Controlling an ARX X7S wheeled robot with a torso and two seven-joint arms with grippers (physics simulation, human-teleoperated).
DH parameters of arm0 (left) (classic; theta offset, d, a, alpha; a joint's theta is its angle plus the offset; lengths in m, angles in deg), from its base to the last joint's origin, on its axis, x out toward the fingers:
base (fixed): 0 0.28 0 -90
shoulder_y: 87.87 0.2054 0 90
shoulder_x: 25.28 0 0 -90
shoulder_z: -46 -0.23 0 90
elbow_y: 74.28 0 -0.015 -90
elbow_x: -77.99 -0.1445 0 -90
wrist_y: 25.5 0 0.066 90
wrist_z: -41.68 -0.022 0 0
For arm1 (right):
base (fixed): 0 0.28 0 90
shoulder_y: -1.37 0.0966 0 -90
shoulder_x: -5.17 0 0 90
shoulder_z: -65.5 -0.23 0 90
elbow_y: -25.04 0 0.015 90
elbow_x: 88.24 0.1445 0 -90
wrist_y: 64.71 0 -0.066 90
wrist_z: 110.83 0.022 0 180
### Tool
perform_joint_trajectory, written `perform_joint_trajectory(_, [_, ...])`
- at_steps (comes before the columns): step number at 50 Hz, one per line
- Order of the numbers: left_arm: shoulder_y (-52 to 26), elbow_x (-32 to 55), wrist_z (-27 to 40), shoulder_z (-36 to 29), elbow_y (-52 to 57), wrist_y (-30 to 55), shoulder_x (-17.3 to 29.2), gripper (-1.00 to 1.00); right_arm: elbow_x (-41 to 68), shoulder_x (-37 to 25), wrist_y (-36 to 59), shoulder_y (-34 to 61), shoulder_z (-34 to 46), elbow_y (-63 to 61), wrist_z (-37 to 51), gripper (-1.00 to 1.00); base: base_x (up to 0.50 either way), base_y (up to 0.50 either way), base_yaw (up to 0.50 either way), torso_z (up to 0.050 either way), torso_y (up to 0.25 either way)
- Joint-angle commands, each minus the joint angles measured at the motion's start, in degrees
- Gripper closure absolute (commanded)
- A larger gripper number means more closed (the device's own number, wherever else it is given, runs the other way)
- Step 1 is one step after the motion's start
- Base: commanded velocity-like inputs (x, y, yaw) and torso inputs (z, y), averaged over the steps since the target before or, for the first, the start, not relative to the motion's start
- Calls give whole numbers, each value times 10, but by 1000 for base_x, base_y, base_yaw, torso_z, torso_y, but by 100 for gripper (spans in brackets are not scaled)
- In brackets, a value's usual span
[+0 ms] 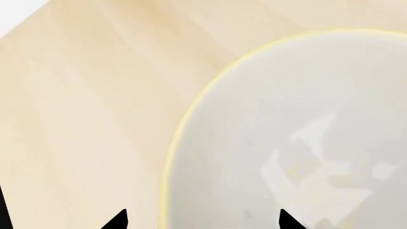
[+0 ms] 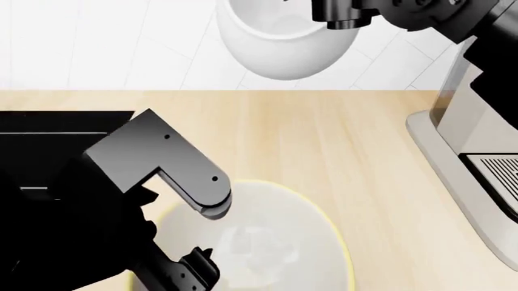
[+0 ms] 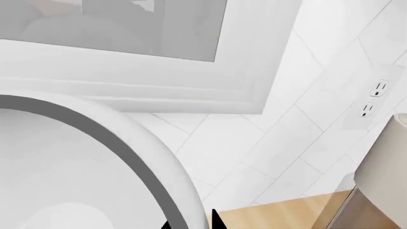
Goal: Stack the bowls in the sink.
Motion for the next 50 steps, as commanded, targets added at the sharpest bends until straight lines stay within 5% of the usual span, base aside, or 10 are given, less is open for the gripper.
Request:
perform_joint_trajectory(1, [34,-30,-17,-6,9,-5,2,-100,-15,-4,0,0,-7,-4,1,100,0,0,0,0,0])
perform_joint_trajectory(29, [78,-72,-52,-3,19,-8,25,-100,-18,0,4,-4,-10,4,0,100,0,0,0,0,0])
perform_joint_trajectory(30, [78,-72,-52,-3,19,-9,26,100,-18,-1,4,-4,-11,3,0,100,0,0,0,0,0])
perform_joint_trajectory(50, [78,-79,-66,9,19,-23,36,100,-19,-11,4,-5,-16,-10,10,100,0,0,0,0,0])
